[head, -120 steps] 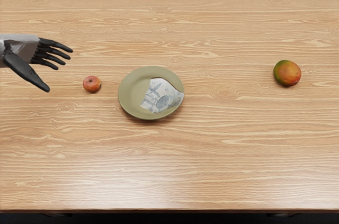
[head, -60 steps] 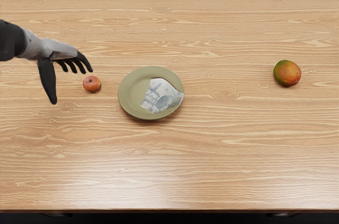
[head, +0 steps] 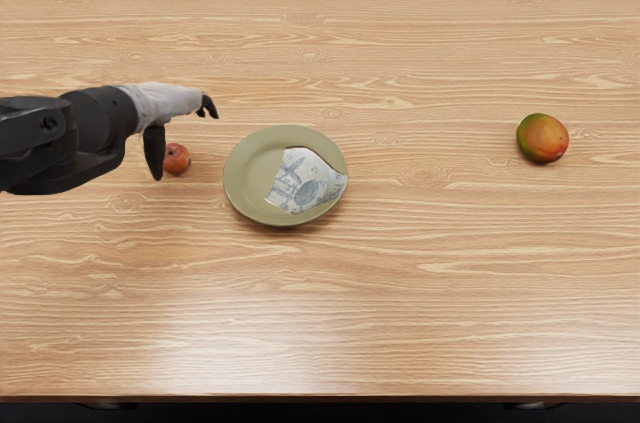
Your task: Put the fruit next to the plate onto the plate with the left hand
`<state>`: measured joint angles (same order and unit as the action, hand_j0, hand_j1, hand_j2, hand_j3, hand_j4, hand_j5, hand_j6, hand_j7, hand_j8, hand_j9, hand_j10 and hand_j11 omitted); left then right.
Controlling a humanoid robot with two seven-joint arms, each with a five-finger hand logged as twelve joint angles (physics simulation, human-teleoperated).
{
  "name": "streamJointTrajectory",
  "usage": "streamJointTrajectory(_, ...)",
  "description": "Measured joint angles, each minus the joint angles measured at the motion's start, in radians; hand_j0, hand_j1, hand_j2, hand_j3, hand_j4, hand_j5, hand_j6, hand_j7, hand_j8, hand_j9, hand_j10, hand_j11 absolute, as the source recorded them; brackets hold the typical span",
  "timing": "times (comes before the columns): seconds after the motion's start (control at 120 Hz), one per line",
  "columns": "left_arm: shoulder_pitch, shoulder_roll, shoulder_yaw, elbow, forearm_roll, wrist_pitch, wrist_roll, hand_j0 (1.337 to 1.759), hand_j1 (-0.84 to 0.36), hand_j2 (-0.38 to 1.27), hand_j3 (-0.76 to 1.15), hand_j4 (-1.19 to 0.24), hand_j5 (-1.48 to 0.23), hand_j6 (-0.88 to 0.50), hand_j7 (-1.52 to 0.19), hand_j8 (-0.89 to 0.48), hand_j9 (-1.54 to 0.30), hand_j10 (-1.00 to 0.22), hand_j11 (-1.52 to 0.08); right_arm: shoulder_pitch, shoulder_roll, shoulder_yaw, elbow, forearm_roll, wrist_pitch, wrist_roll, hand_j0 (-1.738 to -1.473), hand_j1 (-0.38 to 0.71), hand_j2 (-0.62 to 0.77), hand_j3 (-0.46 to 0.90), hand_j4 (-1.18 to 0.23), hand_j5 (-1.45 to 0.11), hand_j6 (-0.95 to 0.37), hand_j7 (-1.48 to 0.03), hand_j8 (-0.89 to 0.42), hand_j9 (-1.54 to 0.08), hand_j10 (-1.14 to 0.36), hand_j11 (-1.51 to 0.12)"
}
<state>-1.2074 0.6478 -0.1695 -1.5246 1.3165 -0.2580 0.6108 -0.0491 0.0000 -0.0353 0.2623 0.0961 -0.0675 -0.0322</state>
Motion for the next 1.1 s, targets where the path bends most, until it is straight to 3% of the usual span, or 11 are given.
streamJointTrajectory(0.583, 0.043, -0.102, 0.048, 0.211, 0.084, 0.050, 0.000, 1.658, -0.07, 0.07, 0.00, -0.35, -0.45, -0.35, -0.45, -0.35, -0.45, -0.35, -0.45, 0.000, 0.000, 0.000, 0.000, 0.000, 0.000, 0.000, -1.658, -0.31, -0.01, 0.00, -0.03, -0.04, -0.03, -0.04, -0.03, -0.04, -0.03, -0.04)
streamJointTrajectory(1.1, 0.074, -0.157, 0.069, 0.259, 0.103, 0.118, 0.000, 1.658, -0.07, 0.07, 0.00, -0.36, -0.46, -0.36, -0.46, -0.36, -0.46, -0.35, -0.46, 0.000, 0.000, 0.000, 0.000, 0.000, 0.000, 0.000, -1.658, -0.31, -0.01, 0.00, -0.03, -0.04, -0.03, -0.04, -0.03, -0.04, -0.03, -0.04)
